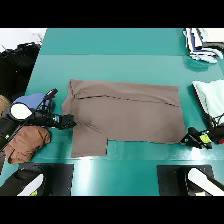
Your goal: Fold the shirts.
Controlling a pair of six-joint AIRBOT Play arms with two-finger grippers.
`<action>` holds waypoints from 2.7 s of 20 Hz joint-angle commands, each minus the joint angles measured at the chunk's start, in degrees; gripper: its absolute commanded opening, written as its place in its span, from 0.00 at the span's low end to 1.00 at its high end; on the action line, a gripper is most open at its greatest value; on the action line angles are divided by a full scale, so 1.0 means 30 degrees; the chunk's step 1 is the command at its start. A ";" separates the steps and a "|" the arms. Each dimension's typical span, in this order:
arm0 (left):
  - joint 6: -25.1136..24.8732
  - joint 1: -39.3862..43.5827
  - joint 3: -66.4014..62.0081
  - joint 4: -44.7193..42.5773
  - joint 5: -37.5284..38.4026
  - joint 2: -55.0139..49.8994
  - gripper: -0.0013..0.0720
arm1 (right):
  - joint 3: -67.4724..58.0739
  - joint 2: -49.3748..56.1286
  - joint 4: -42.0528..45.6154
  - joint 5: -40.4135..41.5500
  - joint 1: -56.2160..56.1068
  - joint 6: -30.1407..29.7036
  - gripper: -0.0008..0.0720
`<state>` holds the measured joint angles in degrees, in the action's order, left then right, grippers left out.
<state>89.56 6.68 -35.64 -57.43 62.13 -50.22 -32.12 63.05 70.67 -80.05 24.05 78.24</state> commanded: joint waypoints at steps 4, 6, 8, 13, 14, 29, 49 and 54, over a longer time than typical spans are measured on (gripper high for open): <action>0.0211 0.0000 -0.0095 -0.1501 0.1530 0.0845 0.04 | -0.0554 -0.0138 0.0561 -0.0590 -0.1464 -0.0131 0.03; 0.1195 0.0000 -0.0124 -0.2907 0.2696 0.2426 0.04 | -0.1392 -0.1129 0.1647 -0.1632 -0.1960 -0.0124 0.03; 0.1523 0.0000 -0.0124 -0.3264 0.4612 0.3978 0.04 | -0.2055 -0.2790 0.2528 -0.3089 -0.2390 -0.0109 0.03; 0.1406 0.0000 -0.1632 -0.2120 0.7854 0.5136 0.04 | -0.3643 -0.6266 0.2958 -0.4124 -0.3286 0.0415 0.03; 0.0940 0.0000 -0.2200 -0.2317 0.6936 0.5020 0.04 | -0.4291 -0.6229 0.2958 -0.3861 -0.3636 0.0415 0.03; -0.2667 0.0000 -1.2386 -0.3636 -0.3417 -1.0593 0.05 | -1.6334 0.8335 0.1719 -0.0874 -0.7125 0.0459 0.03; -0.2659 0.0007 -1.3733 0.1158 -0.1290 -1.1752 0.06 | -1.2145 1.1176 -0.6113 -0.0357 -0.1508 -0.3053 0.65; -0.2637 0.1297 -1.3733 0.1574 -0.2550 -1.1795 0.05 | -1.1438 1.1176 -0.7184 0.1486 -0.3351 -0.3963 0.39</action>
<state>81.76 8.32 -76.77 -54.28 57.06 -85.49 -67.81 96.51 50.65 -79.48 16.38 68.20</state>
